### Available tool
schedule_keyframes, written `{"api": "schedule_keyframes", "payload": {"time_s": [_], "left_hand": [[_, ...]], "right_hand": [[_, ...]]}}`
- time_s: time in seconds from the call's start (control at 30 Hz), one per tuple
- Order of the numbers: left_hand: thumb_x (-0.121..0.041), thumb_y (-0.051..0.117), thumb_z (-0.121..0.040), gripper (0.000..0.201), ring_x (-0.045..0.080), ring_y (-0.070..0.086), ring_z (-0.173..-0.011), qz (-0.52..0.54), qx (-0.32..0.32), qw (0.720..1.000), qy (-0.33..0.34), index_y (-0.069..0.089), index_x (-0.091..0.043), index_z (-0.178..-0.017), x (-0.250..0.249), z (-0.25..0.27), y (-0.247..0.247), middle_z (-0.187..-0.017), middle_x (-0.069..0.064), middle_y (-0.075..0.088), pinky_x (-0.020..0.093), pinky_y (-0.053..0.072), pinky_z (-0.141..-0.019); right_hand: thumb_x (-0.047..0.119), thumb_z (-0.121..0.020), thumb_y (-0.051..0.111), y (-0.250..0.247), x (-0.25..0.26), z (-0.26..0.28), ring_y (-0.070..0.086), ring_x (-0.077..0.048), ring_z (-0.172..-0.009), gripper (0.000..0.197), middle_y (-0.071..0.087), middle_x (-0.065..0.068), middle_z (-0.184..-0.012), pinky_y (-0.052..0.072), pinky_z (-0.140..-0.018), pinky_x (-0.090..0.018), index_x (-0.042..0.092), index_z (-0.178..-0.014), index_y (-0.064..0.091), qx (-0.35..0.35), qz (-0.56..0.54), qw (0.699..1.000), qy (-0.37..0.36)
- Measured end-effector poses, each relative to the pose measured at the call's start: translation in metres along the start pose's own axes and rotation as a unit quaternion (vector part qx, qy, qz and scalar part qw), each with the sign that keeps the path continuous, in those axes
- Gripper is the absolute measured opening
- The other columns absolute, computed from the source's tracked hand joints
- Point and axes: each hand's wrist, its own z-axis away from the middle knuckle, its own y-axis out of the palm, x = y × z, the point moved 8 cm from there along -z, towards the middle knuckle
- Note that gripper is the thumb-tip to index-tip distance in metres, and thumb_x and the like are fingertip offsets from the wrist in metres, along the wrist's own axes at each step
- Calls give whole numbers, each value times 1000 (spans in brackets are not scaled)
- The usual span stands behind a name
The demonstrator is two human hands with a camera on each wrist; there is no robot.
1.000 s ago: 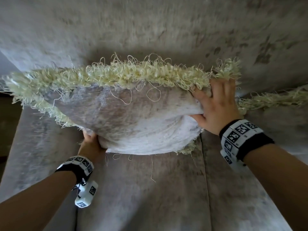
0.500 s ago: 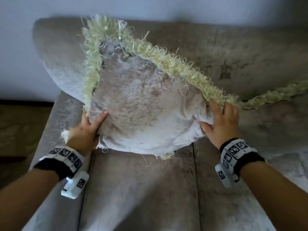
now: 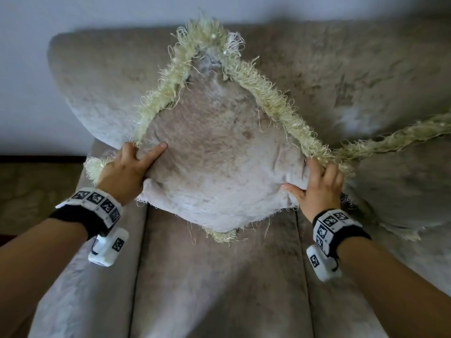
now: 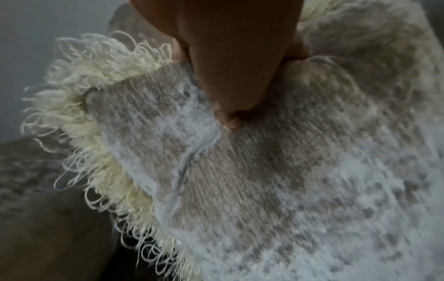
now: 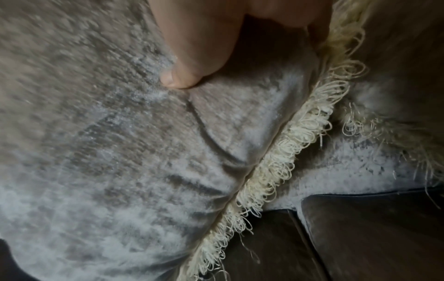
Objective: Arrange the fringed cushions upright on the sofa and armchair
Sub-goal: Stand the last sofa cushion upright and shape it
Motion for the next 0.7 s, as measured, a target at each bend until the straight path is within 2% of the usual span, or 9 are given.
{"api": "schedule_keyframes", "payload": {"time_s": [0.1, 0.2, 0.27, 0.37, 0.47, 0.53, 0.6, 0.7], "left_hand": [[-13, 83, -65, 103, 40, 54, -73, 15, 10, 1000, -21, 24, -39, -145, 3, -2, 12, -107, 24, 42, 47, 50, -46], [-21, 85, -63, 97, 48, 52, -94, 26, -15, 999, -37, 32, -35, -144, 9, 2, 9, -126, 30, 38, 55, 53, -56], [-31, 77, -65, 89, 47, 44, -105, 21, -48, 998, -32, 36, -32, -144, 13, 9, -2, -134, 32, 35, 58, 51, -68], [-45, 60, -64, 80, 50, 33, -124, 53, -83, 995, 6, 44, -27, -141, 9, 13, -15, -142, 34, 28, 64, 41, -90], [-55, 65, -60, 89, 52, 17, -137, 97, -46, 993, 46, 43, -22, -139, 2, 0, -12, -153, 23, 9, 71, 32, -98], [-55, 83, -52, 106, 52, 18, -137, 130, 26, 990, 40, 35, -24, -142, 1, -13, -1, -154, 21, 7, 71, 29, -102], [-50, 92, -45, 120, 50, 30, -131, 157, 95, 983, 1, 28, -29, -144, 4, -25, 11, -146, 26, 23, 63, 33, -104], [-43, 93, -47, 115, 48, 47, -112, 162, 98, 982, -16, 29, -32, -141, 4, -33, 16, -128, 25, 37, 57, 44, -94]], "right_hand": [[70, -67, 60, 9, -6, -6, 36, -49, -118, 88, 35, -31, -134, 40, -95, -63, 18, -133, 35, 23, 12, 1000, 16], [69, -63, 69, 2, -4, -4, 21, -48, -133, 95, 17, -26, -149, 31, -102, -70, 22, -136, 32, 25, -1, 999, 23], [75, -57, 68, -12, 10, 0, 18, -46, -135, 102, 15, -22, -150, 24, -107, -70, 23, -137, 32, 4, -11, 1000, -19], [79, -57, 64, -25, 41, -3, 15, -41, -138, 104, 13, -16, -151, 16, -109, -71, 26, -140, 32, -1, -14, 994, -105], [85, -58, 58, -18, 59, -20, 16, -46, -140, 109, 19, -28, -151, 10, -114, -66, 35, -147, 18, 61, -24, 991, -113], [86, -55, 57, -10, 63, -32, 24, -49, -137, 114, 32, -34, -142, 13, -115, -65, 41, -147, 8, 91, -32, 990, -99], [88, -51, 56, -5, 64, -39, 37, -47, -126, 117, 44, -31, -127, 24, -109, -66, 39, -147, 10, 81, -32, 991, -107], [86, -46, 61, 1, 67, -39, 44, -43, -109, 120, 47, -24, -112, 36, -100, -64, 31, -145, 20, 62, -38, 991, -112]]}}
